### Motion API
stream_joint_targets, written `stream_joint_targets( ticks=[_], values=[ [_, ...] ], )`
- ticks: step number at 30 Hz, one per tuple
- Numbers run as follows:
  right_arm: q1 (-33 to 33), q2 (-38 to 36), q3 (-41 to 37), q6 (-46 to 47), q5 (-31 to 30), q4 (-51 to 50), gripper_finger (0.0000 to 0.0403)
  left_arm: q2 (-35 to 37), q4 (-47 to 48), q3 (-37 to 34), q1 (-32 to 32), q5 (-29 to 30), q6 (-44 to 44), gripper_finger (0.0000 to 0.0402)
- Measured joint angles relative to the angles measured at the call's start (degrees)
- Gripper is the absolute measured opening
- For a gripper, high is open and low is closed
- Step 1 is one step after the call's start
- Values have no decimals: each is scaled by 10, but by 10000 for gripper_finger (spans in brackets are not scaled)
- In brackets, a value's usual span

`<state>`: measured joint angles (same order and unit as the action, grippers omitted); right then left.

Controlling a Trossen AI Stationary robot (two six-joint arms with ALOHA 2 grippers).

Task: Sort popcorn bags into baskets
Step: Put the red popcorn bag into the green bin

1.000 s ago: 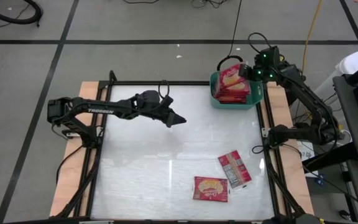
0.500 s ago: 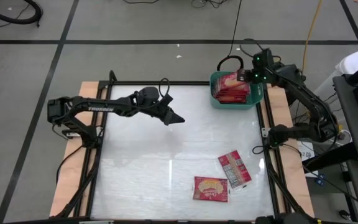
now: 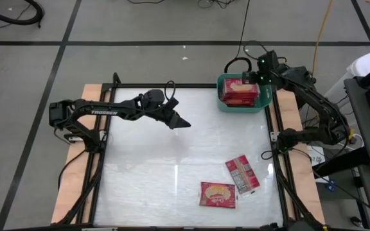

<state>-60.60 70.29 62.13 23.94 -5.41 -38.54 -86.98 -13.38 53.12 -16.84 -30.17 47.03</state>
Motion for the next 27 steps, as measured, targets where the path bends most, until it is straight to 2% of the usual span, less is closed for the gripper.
stream_joint_targets(
  ticks=[5,9,13,18,24,27],
  values=[
    [25,-55,0,12,91,40,142,0,24,0,1,0,-8,131],
    [64,-100,1,55,174,-9,141,0,53,0,5,2,-32,131],
    [151,-136,1,119,244,-71,141,0,63,0,13,2,-69,131],
    [304,-162,1,215,246,-119,141,0,67,0,33,3,-110,131],
    [477,-157,1,329,214,-152,141,0,118,0,72,4,-157,131],
    [556,-141,1,385,179,-165,141,0,150,0,101,8,-176,131]
  ],
)
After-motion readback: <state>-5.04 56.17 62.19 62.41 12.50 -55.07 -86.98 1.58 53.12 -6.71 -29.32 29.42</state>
